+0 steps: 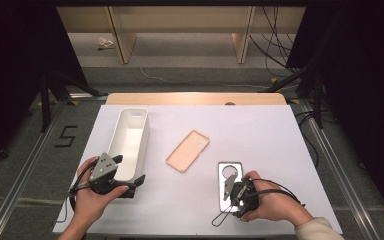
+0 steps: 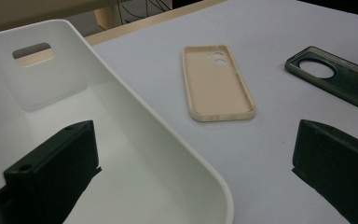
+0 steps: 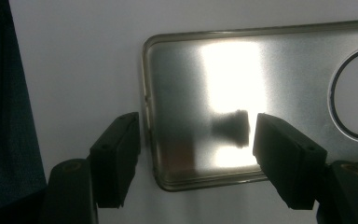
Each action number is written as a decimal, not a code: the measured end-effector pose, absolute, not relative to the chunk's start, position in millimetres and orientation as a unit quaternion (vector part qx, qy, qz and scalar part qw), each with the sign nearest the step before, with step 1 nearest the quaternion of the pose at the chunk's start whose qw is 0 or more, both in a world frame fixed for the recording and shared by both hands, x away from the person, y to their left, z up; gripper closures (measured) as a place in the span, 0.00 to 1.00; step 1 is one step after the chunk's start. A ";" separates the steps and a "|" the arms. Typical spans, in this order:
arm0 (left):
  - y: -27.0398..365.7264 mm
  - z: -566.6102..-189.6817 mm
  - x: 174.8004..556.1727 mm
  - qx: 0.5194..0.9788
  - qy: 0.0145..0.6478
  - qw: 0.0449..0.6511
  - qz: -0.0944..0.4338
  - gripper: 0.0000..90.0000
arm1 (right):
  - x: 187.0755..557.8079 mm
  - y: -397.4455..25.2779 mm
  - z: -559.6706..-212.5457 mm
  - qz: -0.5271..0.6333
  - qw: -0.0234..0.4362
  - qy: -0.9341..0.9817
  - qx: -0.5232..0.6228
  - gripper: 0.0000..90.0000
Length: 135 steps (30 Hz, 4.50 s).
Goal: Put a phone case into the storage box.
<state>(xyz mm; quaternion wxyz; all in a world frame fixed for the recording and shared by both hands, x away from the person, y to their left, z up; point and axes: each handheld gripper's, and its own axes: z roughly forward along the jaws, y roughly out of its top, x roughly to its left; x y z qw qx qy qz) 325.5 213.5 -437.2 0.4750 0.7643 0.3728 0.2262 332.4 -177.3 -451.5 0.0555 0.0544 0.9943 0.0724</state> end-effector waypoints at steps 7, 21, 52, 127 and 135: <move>213.2 -437.1 325.5 0.765 0.372 0.475 0.226 0.00 | 330.9 -173.7 -452.5 0.067 0.056 0.995 0.045 0.42; 213.3 -437.2 325.5 0.765 0.372 0.475 0.226 0.00 | 326.9 -167.1 -452.6 0.046 0.037 0.997 0.042 0.64; 212.9 -437.4 325.4 0.765 0.372 0.475 0.226 0.00 | 314.2 -154.0 -451.8 0.007 0.043 0.999 0.017 0.98; 162.0 -397.7 336.0 0.770 0.338 0.507 0.187 0.04 | 328.3 -187.6 -408.9 0.292 0.116 0.947 0.074 1.00; 135.4 -388.3 349.7 0.778 0.325 0.509 0.174 0.05 | 328.3 -188.1 -409.8 0.297 0.118 0.945 0.070 0.99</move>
